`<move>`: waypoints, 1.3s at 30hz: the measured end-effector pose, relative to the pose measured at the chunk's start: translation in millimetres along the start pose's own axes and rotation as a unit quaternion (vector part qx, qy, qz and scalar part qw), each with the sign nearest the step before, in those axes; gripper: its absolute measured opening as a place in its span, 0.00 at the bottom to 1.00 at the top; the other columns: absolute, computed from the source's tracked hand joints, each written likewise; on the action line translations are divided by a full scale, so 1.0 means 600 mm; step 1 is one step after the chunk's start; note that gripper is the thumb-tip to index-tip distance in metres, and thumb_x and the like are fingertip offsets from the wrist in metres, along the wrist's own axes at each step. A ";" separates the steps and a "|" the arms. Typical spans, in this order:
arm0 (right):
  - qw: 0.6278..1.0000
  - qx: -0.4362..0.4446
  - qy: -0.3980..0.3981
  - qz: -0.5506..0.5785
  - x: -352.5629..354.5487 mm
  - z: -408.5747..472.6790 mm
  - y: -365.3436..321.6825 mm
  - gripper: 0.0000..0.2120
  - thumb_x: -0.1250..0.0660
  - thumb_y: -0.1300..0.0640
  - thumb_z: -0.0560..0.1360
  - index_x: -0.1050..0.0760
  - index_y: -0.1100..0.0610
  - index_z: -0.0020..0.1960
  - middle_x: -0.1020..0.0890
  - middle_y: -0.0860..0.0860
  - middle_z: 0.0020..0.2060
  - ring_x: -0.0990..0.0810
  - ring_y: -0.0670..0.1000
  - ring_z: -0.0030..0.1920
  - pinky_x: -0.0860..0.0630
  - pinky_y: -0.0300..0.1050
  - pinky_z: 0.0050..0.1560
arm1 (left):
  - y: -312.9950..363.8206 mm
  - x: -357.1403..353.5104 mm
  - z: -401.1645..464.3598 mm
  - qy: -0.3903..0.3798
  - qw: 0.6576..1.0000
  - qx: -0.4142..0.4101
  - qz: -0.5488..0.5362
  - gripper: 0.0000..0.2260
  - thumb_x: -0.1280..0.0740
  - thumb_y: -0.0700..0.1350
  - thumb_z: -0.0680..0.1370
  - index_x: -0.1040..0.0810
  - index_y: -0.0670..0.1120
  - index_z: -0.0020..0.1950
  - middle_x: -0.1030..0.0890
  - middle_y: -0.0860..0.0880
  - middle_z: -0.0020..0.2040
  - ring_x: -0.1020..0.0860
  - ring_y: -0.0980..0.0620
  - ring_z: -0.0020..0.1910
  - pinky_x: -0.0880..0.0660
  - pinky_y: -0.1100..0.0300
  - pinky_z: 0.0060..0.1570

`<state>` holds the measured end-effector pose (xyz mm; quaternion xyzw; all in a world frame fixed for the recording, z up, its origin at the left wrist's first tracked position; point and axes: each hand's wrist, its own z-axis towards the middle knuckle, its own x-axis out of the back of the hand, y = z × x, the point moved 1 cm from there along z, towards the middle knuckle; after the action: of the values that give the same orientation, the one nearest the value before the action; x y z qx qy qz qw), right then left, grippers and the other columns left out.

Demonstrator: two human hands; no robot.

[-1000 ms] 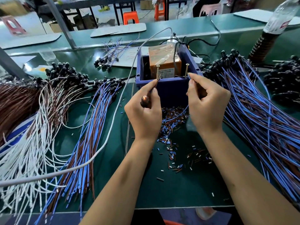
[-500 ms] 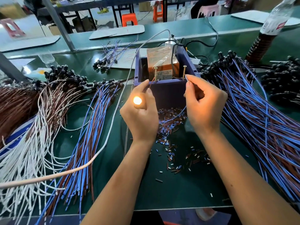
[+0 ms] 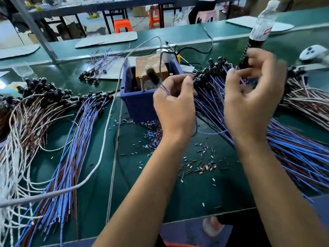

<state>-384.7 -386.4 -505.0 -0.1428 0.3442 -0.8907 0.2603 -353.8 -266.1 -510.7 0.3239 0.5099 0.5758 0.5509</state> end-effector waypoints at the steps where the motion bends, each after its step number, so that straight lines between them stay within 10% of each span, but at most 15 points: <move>1: 0.998 0.043 -0.032 -0.024 0.017 0.013 -0.003 0.13 0.33 0.57 0.81 0.23 0.59 0.63 0.24 0.52 0.55 0.20 0.50 0.50 0.19 0.55 0.49 | 0.016 -0.031 -0.001 -0.032 0.998 0.043 -0.044 0.09 0.31 0.38 0.81 0.18 0.44 0.41 0.21 0.50 0.30 0.27 0.55 0.29 0.29 0.59 0.34; 7: 0.965 -0.005 -0.252 -0.066 0.076 0.063 -0.004 0.20 0.40 0.45 0.86 0.25 0.57 0.69 0.17 0.49 0.55 0.19 0.49 0.56 0.24 0.52 0.61 | 0.080 -0.157 0.018 -0.131 0.953 0.202 -0.183 0.05 0.34 0.39 0.83 0.22 0.41 0.48 0.23 0.45 0.38 0.25 0.47 0.40 0.21 0.49 0.49; 11: 0.946 0.001 -0.155 -0.286 0.115 0.083 0.019 0.34 0.33 0.38 0.80 0.32 0.59 0.75 0.30 0.62 0.69 0.31 0.62 0.71 0.36 0.51 0.72 | 0.081 -0.192 0.037 -0.164 0.945 0.253 -0.126 0.08 0.40 0.41 0.86 0.23 0.40 0.55 0.28 0.49 0.34 0.34 0.55 0.28 0.36 0.66 0.24; 15: 0.941 0.067 -0.068 -0.326 0.121 0.080 0.014 0.33 0.34 0.36 0.77 0.30 0.56 0.73 0.32 0.60 0.72 0.34 0.61 0.75 0.37 0.58 0.71 | 0.073 -0.204 0.045 -0.180 0.942 0.267 -0.094 0.14 0.43 0.44 0.87 0.24 0.40 0.47 0.30 0.48 0.35 0.36 0.56 0.25 0.40 0.67 0.21; 19: 0.951 -0.006 -0.285 -0.118 0.109 0.066 0.024 0.20 0.38 0.43 0.85 0.24 0.57 0.66 0.13 0.54 0.48 0.15 0.50 0.48 0.21 0.54 0.56 | 0.072 -0.213 0.054 -0.141 0.904 0.305 -0.265 0.17 0.46 0.42 0.88 0.26 0.40 0.43 0.32 0.49 0.31 0.38 0.57 0.18 0.41 0.69 0.18; 22: 0.945 -0.046 -0.311 -0.089 0.120 0.069 0.036 0.12 0.37 0.49 0.85 0.20 0.55 0.51 0.18 0.53 0.29 0.19 0.52 0.28 0.24 0.52 0.35 | 0.062 -0.214 0.073 -0.105 0.884 0.316 -0.327 0.18 0.48 0.45 0.89 0.28 0.40 0.44 0.33 0.48 0.31 0.38 0.57 0.18 0.41 0.69 0.18; 31: 0.890 -0.039 -0.320 -0.323 0.142 0.069 0.088 0.09 0.34 0.50 0.83 0.20 0.54 0.49 0.17 0.56 0.39 0.21 0.61 0.40 0.27 0.51 0.41 | 0.004 -0.193 0.116 -0.141 0.945 0.262 0.133 0.21 0.47 0.55 0.87 0.31 0.41 0.71 0.32 0.48 0.37 0.34 0.53 0.28 0.37 0.64 0.30; 39: 0.899 -0.077 -0.247 -0.354 0.126 0.023 0.125 0.11 0.24 0.49 0.76 0.20 0.55 0.42 0.21 0.55 0.42 0.23 0.58 0.45 0.30 0.46 0.45 | -0.039 -0.175 0.093 -0.163 0.944 0.272 0.096 0.03 0.39 0.33 0.81 0.30 0.40 0.52 0.29 0.44 0.43 0.29 0.48 0.34 0.27 0.56 0.45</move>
<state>-413.7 -483.5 -541.3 -0.4900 0.2633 -0.8310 -0.0072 -275.5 -357.6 -497.7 0.5979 0.5170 0.4046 0.4599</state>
